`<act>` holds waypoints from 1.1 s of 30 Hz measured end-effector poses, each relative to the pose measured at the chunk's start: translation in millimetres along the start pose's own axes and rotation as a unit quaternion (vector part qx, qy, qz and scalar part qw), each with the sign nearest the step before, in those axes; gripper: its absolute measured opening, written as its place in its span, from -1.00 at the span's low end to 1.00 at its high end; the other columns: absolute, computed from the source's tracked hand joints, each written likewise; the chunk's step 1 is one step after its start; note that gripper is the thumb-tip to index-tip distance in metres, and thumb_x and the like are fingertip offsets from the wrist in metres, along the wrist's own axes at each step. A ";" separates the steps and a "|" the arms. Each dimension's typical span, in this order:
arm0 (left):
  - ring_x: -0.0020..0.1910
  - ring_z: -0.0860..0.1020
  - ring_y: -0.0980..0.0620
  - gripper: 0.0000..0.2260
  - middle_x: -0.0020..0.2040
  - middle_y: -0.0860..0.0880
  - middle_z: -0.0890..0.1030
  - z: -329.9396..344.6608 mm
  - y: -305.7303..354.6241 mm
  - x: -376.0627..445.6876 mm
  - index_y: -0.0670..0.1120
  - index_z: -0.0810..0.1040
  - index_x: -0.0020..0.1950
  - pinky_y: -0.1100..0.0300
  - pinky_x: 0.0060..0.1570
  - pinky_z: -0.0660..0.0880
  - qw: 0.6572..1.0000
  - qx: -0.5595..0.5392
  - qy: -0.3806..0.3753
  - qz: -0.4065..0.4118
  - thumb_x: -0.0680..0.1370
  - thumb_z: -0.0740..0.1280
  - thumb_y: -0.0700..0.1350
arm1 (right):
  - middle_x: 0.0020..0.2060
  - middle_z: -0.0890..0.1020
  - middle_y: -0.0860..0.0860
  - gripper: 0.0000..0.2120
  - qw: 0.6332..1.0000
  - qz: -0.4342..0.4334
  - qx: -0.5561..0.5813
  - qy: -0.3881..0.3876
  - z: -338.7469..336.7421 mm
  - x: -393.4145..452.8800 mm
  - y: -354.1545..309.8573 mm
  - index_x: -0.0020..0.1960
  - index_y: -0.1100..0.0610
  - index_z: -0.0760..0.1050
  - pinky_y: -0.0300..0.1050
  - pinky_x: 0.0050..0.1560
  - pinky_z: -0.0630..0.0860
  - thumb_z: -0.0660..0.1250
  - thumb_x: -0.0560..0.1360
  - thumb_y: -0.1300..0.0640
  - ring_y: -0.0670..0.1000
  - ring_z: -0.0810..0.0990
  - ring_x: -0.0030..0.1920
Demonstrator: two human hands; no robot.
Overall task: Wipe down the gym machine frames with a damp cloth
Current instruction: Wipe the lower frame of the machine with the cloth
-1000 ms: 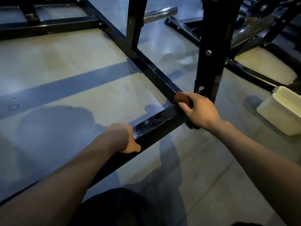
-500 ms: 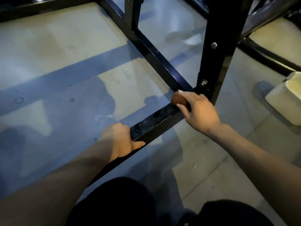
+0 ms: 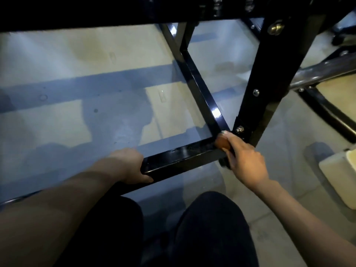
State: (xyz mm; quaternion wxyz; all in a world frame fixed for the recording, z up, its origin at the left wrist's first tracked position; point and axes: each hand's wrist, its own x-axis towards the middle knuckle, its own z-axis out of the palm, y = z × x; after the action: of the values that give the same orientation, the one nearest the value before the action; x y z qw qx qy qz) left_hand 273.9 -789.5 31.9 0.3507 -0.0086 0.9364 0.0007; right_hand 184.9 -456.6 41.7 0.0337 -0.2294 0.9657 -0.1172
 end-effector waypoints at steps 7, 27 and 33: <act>-0.04 0.56 -0.11 -0.37 0.10 -0.06 0.65 -14.9 11.0 -5.9 -0.02 0.63 0.18 0.13 -0.06 0.44 0.999 0.030 -0.021 -0.013 0.45 0.31 0.49 | 0.30 0.61 0.01 -0.60 0.998 0.053 0.036 0.007 6.9 26.4 -17.8 0.44 -0.09 0.33 0.12 -0.03 0.66 0.30 0.65 0.11 0.20 0.71 0.01; 0.01 0.57 -0.13 -0.33 0.11 -0.08 0.65 14.4 -1.8 -7.4 -0.04 0.62 0.10 0.10 -0.03 0.44 0.996 0.018 0.092 -0.003 0.42 0.26 0.54 | 0.57 0.20 0.08 -0.56 0.993 -0.004 0.112 -0.039 18.1 -3.2 -44.8 0.48 -0.01 0.47 -0.13 0.44 0.29 0.38 0.62 0.20 0.03 0.39 0.38; -0.04 0.54 -0.11 -0.28 0.08 -0.06 0.65 25.6 -9.4 -24.1 -0.04 0.53 0.02 0.09 -0.01 0.44 0.994 -0.021 0.103 -0.031 0.39 0.20 0.61 | 0.37 0.54 0.05 -0.60 0.992 0.021 0.121 -0.027 31.3 10.3 -95.5 0.44 -0.01 0.49 0.16 0.41 0.44 0.37 0.62 0.14 0.19 0.54 0.30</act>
State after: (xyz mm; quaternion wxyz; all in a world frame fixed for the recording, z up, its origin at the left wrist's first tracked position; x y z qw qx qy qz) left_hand 309.1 -798.3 28.5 0.2515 -0.0448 0.9668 0.0082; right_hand 221.0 -550.7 34.3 0.0900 -0.2060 0.9478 -0.2262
